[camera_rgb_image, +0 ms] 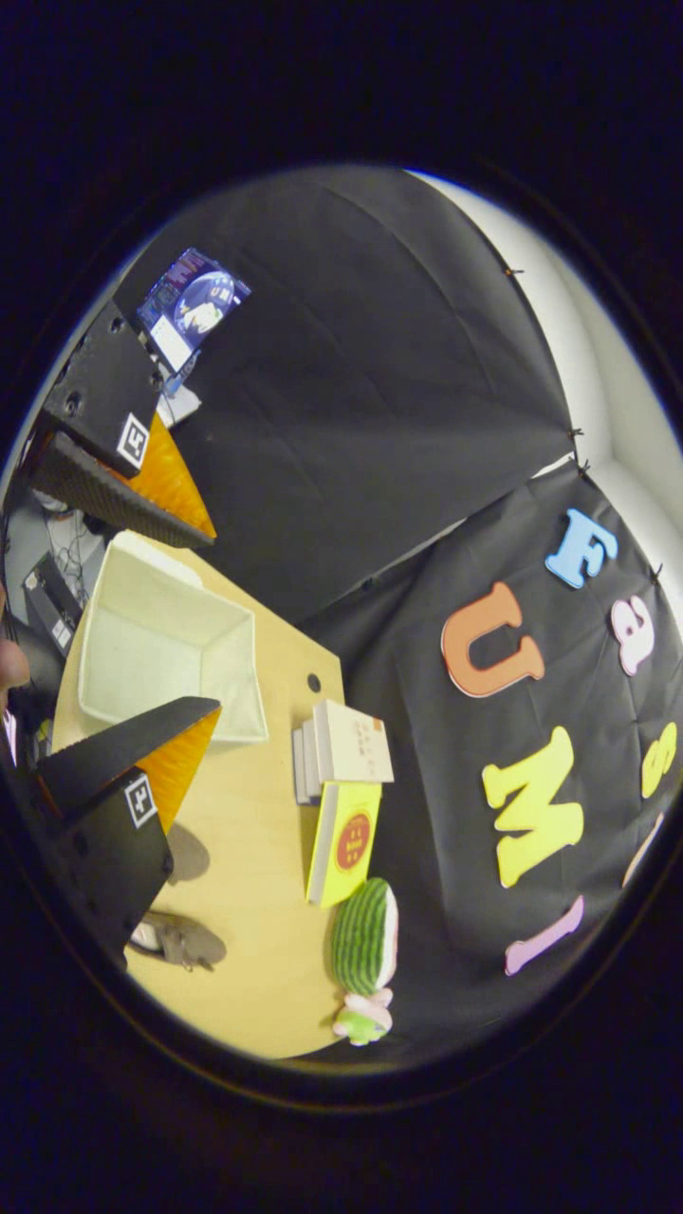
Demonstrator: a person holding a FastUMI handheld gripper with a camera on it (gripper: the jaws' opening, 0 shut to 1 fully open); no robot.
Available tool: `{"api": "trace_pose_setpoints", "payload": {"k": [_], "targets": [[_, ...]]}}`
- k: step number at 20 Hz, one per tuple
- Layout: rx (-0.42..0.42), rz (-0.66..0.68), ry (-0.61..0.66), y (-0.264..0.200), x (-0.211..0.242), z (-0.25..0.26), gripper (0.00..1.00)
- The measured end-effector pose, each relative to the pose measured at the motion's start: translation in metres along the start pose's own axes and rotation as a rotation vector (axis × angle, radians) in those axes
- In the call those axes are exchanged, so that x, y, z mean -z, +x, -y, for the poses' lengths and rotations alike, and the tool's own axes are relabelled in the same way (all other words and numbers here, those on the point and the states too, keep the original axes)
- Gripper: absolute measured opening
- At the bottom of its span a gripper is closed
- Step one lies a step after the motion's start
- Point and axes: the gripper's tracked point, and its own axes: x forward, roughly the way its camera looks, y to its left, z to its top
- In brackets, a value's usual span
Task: Open the storage box then place both shoes into the box .Put the left shoe in first, then the right shoe, with the right side of both shoes facing outward in a uniform manner.
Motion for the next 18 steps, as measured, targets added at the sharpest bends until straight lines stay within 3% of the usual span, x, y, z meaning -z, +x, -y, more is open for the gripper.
{"api": "trace_pose_setpoints", "payload": {"k": [3, 6, 12, 18], "targets": [[0.109, 0.026, -0.085, -0.025, -0.005, 0.047, 1.00], [0.143, 0.008, -0.098, -0.047, 0.003, 0.077, 1.00], [0.227, -0.120, 0.009, -0.049, 0.050, 0.159, 1.00], [0.287, -0.343, 0.119, -0.025, 0.124, 0.223, 1.00]]}}
